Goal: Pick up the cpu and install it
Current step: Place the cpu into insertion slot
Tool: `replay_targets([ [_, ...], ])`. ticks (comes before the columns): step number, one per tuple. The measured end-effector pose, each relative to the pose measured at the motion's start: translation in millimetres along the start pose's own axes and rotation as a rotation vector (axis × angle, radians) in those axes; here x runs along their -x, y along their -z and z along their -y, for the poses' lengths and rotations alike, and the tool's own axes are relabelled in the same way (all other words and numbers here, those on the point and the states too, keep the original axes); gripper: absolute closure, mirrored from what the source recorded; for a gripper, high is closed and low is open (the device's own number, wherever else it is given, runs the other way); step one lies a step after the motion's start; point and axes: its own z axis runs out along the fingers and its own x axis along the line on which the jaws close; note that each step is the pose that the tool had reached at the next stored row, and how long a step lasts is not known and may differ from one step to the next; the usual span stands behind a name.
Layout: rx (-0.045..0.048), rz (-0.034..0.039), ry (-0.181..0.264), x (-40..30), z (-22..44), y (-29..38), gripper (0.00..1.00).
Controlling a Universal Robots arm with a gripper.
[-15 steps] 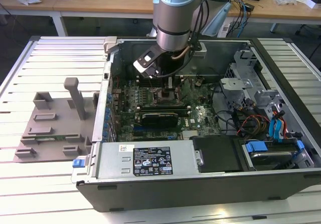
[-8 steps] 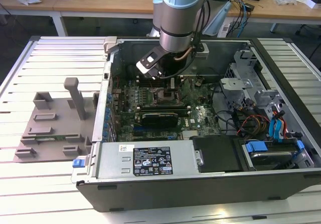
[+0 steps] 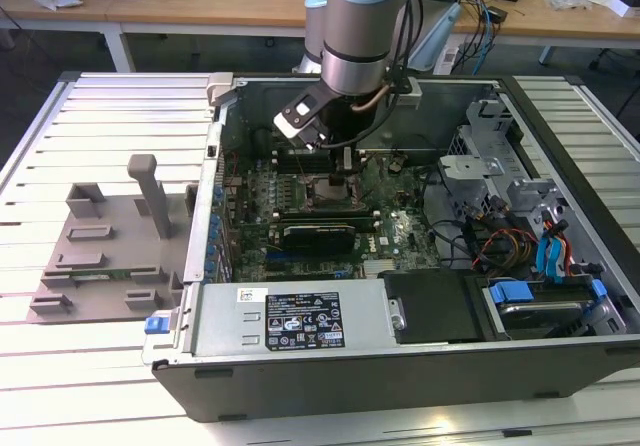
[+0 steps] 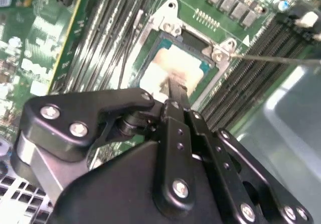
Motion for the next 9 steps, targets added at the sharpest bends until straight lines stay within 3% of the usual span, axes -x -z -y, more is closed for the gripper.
replay_targets([
  [3,0.0000,0.0004,0.000,-0.1,0.1,7.6,0.89],
  [9,0.0001,0.0004,0.000,-0.1,0.2,10.8,0.89],
])
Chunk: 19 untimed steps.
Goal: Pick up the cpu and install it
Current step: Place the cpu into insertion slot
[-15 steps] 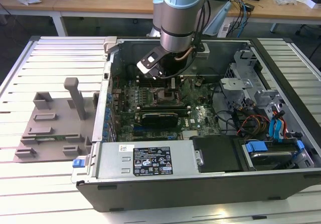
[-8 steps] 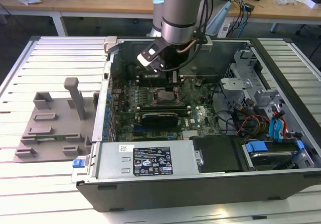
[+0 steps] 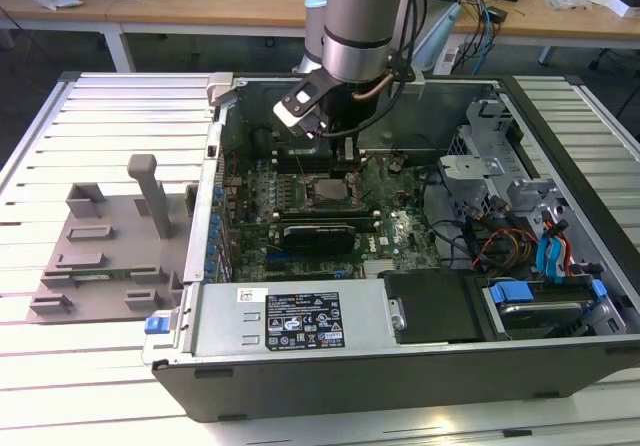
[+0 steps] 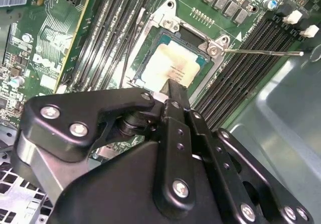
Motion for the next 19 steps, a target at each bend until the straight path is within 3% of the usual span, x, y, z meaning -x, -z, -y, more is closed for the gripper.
replay_targets([
  [5,0.0000,0.0000,0.000,0.0,0.1,3.7,0.89],
  [6,-0.0001,0.0000,0.000,-0.1,0.3,15.8,0.89],
  [7,-0.0001,0.0000,0.000,-0.2,0.6,33.3,0.89],
  [19,0.0000,0.0000,0.000,-0.3,1.1,59.6,0.89],
])
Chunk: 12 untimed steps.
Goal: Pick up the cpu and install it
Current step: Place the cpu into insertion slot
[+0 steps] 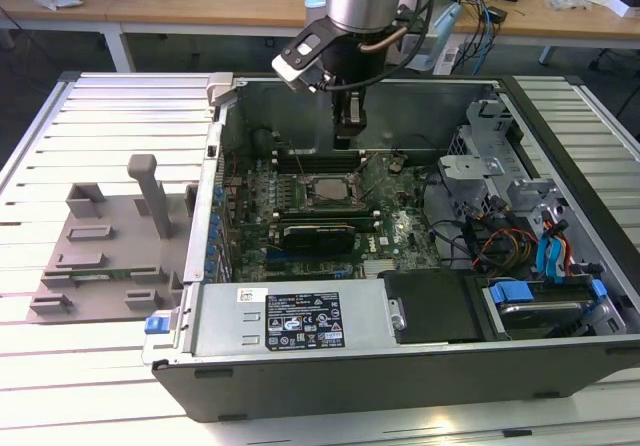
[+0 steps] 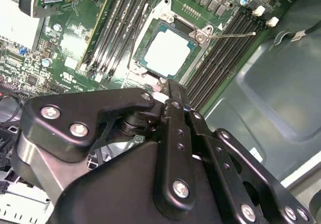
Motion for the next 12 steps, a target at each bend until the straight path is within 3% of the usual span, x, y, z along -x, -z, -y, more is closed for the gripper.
replay_targets([
  [8,-0.0001,0.0000,0.000,-0.1,0.4,18.7,0.89],
  [12,0.0000,-0.0009,0.000,-0.1,0.4,19.9,0.89],
])
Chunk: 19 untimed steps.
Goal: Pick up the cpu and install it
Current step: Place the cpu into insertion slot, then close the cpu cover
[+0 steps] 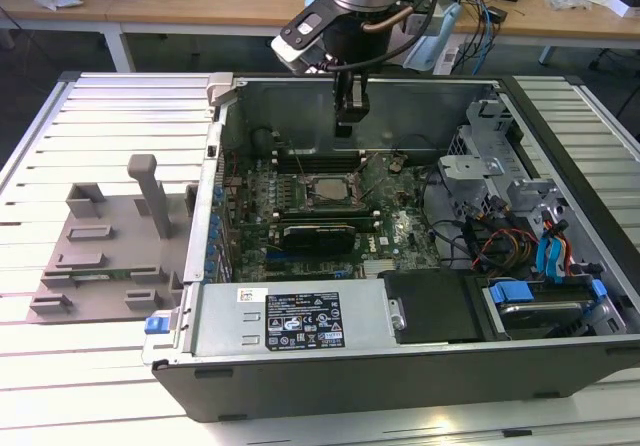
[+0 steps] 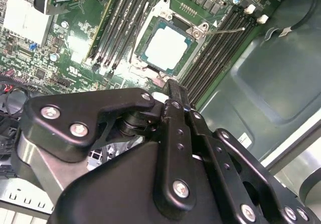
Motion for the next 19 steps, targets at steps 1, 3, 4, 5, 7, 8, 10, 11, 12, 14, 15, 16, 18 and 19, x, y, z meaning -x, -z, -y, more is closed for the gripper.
replay_targets([
  [1,0.0000,-0.0005,0.000,0.0,0.0,0.0,0.89],
  [3,0.0000,-0.0010,0.000,0.0,0.0,0.0,0.89],
  [4,0.0000,-0.0012,0.000,0.0,0.0,0.0,0.89],
  [5,0.0000,-0.0014,0.000,0.0,0.0,0.0,0.89],
  [7,0.0000,-0.0018,0.000,0.1,-0.7,0.0,0.89],
  [8,0.0000,-0.0017,0.000,0.1,-2.3,0.1,0.89],
  [10,0.0001,-0.0018,0.000,0.1,-5.0,0.1,0.89],
  [11,0.0000,-0.0018,0.000,0.1,-7.0,0.1,0.89],
  [12,0.0000,-0.0018,0.000,0.1,-9.1,0.1,0.89],
  [14,0.0000,-0.0018,0.000,0.1,-16.6,0.1,0.89],
  [15,0.0000,-0.0018,0.000,0.1,-19.7,0.1,0.89],
  [16,-0.0001,-0.0017,0.000,0.1,-23.1,0.0,0.89],
  [18,-0.0001,-0.0017,0.000,0.2,-27.5,-0.1,0.89],
  [19,0.0000,-0.0017,0.000,0.2,-31.5,-0.1,0.89],
])
